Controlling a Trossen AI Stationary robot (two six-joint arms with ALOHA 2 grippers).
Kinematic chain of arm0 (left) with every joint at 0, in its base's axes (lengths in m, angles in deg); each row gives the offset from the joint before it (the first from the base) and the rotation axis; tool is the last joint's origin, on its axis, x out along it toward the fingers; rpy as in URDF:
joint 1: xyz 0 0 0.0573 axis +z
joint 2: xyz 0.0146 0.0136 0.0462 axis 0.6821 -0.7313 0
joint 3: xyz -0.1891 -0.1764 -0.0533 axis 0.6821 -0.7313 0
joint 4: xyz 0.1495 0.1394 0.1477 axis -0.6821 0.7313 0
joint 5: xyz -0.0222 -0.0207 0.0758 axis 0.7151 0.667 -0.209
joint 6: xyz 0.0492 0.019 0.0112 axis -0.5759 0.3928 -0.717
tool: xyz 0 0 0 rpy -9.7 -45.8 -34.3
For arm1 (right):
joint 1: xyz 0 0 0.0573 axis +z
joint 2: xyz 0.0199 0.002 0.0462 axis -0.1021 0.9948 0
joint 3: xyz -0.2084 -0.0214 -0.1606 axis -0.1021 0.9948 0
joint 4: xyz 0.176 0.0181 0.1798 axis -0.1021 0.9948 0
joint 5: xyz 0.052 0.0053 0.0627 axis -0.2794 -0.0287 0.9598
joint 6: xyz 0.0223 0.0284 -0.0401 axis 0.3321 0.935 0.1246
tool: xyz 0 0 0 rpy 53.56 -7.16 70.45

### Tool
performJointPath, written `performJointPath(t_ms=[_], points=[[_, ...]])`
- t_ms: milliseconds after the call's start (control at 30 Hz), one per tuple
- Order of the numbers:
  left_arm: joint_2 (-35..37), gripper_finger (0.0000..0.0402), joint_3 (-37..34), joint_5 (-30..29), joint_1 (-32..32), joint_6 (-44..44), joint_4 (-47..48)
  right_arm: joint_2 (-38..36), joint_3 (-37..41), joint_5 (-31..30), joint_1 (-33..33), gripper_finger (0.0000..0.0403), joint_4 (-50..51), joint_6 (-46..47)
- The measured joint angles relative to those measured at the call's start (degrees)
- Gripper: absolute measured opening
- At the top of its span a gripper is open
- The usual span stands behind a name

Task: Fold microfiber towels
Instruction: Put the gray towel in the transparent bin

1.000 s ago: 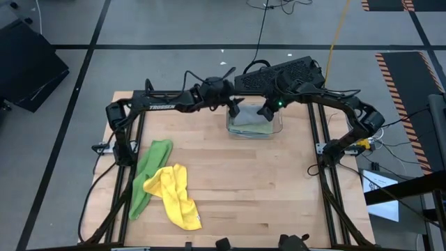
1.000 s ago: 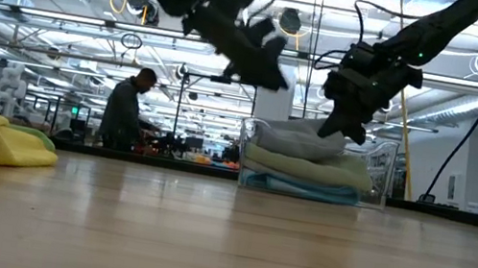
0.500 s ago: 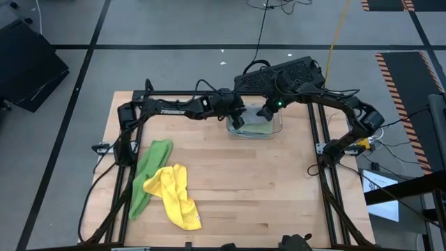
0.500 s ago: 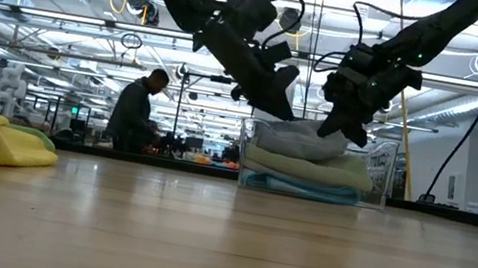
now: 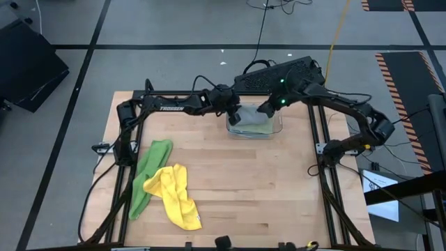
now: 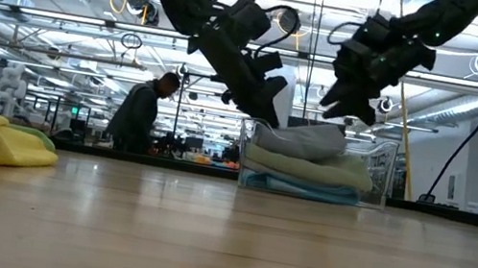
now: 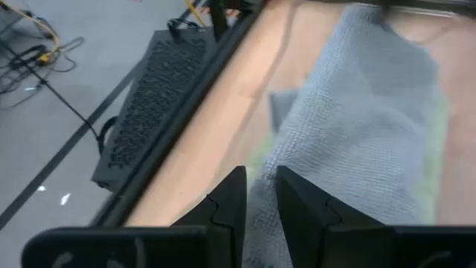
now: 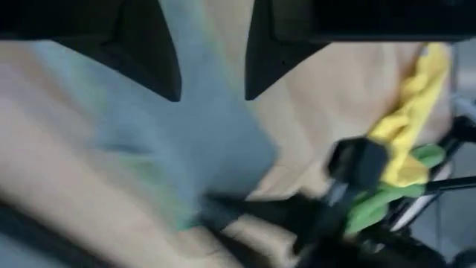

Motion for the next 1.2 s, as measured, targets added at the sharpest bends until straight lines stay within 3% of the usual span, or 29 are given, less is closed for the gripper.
performJointPath(t_ms=[233,300,600,833,1200], points=[[3.1,0.0074,0.4,-0.4,2.1,0.1,0.2,5.1,0.0,-1.5,6.8,0.0021,-8.0,3.4],[5.1,0.0074,1.1,-0.4,2.4,0.2,1.2,7.6,0.0,-1.2,6.8,0.0007,-10.9,4.0],[14.6,0.0074,1.7,-6.0,3.0,1.3,5.7,17.4,0.0,-1.5,5.3,0.0002,-18.8,8.6],[17.5,0.0074,1.6,-7.3,2.7,4.3,9.5,22.1,0.0,-1.6,5.1,0.0001,-22.7,10.5],[17.5,0.0074,1.6,-7.3,-0.6,6.9,12.3,17.1,0.0,-1.5,3.5,0.0001,-21.9,12.8]])
